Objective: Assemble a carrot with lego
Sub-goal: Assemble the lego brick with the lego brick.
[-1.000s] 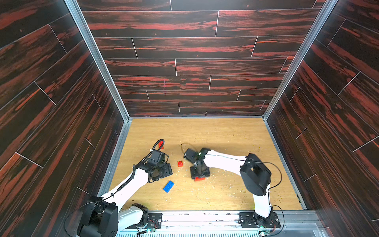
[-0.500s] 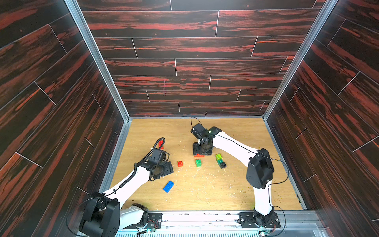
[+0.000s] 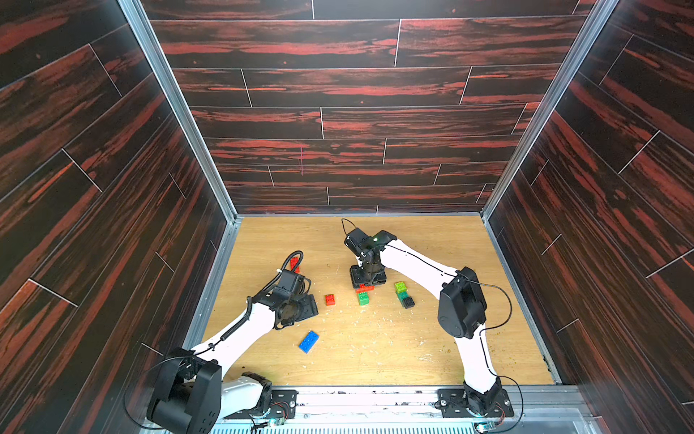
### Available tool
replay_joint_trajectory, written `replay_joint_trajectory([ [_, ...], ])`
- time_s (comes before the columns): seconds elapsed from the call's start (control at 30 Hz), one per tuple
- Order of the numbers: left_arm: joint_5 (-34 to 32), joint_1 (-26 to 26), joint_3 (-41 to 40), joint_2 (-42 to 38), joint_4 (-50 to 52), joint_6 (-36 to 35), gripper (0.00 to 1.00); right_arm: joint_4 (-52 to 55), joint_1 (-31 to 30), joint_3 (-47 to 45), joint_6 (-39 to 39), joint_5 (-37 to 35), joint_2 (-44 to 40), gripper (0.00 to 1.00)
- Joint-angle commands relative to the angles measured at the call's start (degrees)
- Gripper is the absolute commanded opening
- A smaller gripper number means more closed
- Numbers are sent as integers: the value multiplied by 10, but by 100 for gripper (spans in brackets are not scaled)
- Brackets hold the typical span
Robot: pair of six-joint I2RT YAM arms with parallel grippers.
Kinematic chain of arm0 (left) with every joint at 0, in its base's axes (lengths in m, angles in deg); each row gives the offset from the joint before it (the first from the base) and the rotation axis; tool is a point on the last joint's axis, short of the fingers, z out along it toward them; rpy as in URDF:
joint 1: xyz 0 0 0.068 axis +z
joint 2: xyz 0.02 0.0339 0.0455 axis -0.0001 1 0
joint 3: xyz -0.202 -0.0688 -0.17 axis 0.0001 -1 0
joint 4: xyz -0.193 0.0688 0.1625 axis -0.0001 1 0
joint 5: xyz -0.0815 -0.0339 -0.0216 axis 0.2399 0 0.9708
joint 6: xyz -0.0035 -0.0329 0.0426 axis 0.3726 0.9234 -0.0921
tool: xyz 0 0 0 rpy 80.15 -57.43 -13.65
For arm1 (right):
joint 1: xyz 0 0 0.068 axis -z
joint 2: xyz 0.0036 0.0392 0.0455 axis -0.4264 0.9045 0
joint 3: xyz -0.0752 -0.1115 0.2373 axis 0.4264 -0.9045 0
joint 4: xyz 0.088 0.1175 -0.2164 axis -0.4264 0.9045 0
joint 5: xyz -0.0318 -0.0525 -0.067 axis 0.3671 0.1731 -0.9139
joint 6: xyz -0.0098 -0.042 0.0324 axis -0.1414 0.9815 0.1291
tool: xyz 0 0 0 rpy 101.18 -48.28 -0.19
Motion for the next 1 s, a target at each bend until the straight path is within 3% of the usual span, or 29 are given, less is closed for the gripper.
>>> replay_joint_trajectory([
  [0.0, 3, -1, 20, 9, -2, 0, 76, 8, -4, -13, 18, 11, 19, 53],
  [0.97, 0, -1, 17, 11, -5, 5, 76, -21, -17, -53, 30, 16, 44, 53],
])
